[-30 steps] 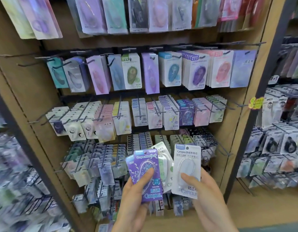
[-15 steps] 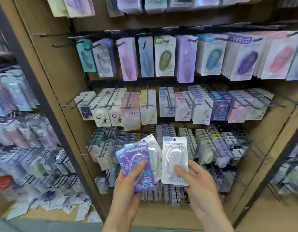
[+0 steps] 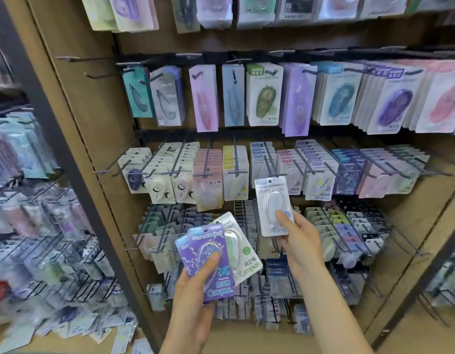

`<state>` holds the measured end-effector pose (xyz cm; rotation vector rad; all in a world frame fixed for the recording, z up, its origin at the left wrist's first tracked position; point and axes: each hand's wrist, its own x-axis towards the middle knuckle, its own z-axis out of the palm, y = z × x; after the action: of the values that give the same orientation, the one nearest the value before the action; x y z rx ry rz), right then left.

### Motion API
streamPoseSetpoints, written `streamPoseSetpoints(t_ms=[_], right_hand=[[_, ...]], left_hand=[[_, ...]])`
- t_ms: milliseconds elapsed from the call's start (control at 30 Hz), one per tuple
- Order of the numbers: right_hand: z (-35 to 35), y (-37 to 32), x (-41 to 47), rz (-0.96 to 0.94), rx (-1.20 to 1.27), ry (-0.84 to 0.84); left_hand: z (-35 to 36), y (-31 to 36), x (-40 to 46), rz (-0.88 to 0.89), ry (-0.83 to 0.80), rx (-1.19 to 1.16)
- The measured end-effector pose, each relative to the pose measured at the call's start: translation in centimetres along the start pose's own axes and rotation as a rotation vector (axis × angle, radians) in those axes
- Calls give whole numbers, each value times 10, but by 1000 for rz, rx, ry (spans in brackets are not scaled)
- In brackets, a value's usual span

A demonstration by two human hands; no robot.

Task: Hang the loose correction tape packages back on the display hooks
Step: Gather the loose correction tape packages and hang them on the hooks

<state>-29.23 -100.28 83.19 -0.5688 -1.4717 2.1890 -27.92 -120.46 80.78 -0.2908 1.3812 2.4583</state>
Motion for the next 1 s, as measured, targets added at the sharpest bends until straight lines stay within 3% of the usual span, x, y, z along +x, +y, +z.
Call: streamPoseSetpoints(t_ms=[533,833,1000], right_hand=[[7,6,23,-24,-25,140],[52,-5,114,172,104,295],[48,-3,97,237,63,309]], left_hand=[[-8,7,4,-18,-32,14],[-9,5,-2,-32,-31,48],[-10,2,-4,-28,-44,67]])
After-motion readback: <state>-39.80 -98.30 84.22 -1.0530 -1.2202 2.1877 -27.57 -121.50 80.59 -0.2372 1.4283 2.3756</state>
